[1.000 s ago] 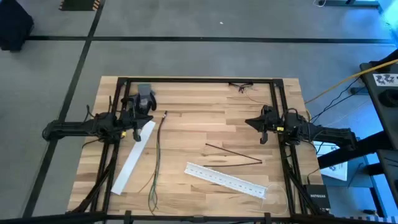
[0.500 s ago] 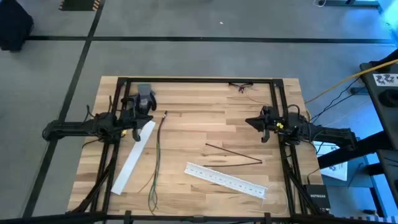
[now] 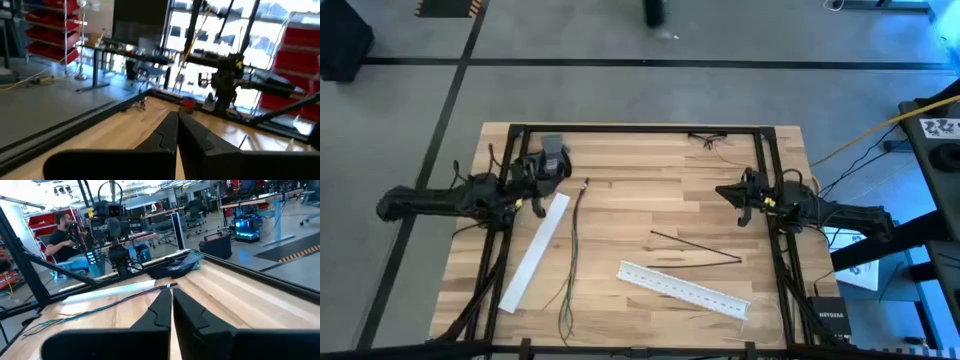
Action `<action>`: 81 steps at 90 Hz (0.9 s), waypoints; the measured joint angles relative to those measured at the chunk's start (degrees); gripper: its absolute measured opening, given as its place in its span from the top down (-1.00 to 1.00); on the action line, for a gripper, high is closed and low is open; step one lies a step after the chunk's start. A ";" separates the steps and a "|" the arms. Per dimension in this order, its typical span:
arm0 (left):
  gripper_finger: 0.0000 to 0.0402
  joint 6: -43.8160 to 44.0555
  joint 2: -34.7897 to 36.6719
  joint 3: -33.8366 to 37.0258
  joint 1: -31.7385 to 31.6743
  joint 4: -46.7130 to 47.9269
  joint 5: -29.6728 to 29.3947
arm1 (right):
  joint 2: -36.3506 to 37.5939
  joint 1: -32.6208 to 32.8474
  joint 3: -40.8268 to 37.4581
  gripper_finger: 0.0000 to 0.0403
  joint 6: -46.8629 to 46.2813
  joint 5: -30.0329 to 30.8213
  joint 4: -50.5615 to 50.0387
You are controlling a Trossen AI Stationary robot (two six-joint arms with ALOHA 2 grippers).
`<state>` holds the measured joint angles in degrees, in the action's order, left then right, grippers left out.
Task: Ziptie cables
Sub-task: Wrap the cables together using the top zip tie
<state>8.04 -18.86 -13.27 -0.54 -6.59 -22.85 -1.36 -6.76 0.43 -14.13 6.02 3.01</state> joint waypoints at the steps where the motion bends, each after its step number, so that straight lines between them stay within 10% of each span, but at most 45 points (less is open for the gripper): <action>1: 1.00 0.04 -1.02 -0.53 0.00 0.00 0.00 | 0.01 0.00 0.00 0.95 0.11 0.01 0.02; 39: 1.00 1.07 -36.30 -20.25 1.55 -0.31 0.13 | -0.01 0.00 0.00 0.95 4.13 -0.23 -0.20; 81: 1.00 5.25 -51.71 -25.32 6.35 -0.12 1.89 | -8.29 0.00 0.00 0.95 3.01 -6.84 6.57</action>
<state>13.29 -70.57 -38.59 5.81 -6.71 -20.96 -9.64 -6.76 0.43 -11.12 -0.82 9.58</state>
